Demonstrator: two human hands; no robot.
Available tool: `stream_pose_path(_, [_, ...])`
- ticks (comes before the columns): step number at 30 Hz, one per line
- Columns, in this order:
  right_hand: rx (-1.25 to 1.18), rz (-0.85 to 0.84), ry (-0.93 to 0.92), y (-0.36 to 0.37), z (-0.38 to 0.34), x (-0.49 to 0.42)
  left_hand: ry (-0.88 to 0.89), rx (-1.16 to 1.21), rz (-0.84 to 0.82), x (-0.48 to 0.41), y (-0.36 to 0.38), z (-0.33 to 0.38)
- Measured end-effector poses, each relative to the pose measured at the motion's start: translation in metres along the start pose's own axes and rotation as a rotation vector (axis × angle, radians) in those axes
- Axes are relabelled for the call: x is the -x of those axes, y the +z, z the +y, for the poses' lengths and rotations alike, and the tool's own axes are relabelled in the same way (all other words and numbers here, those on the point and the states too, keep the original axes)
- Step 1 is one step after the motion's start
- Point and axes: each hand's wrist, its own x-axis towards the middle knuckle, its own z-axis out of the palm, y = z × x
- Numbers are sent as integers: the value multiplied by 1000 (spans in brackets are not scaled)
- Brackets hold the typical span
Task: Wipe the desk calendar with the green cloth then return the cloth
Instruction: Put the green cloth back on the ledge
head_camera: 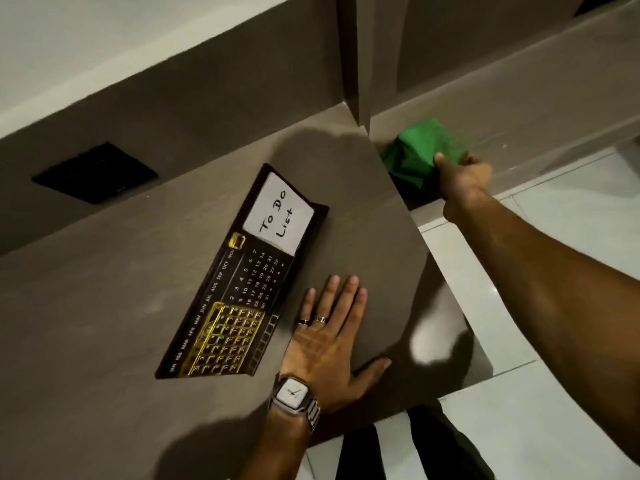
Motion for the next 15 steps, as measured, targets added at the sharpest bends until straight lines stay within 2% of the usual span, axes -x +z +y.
stream_pose_path(5, [389,152,-222,-7,7,4,3,5,-21,0,-1,-2])
stream_pose_path(9, [322,176,-462,-31,19,45,1,39,-3,0,0,-2])
stream_pose_path(12, [357,122,-616,-41,22,82,5,46,3,2,0,0])
stream_pose_path(15, [411,-22,-713,-42,22,121,5,34,-43,3,-9,0])
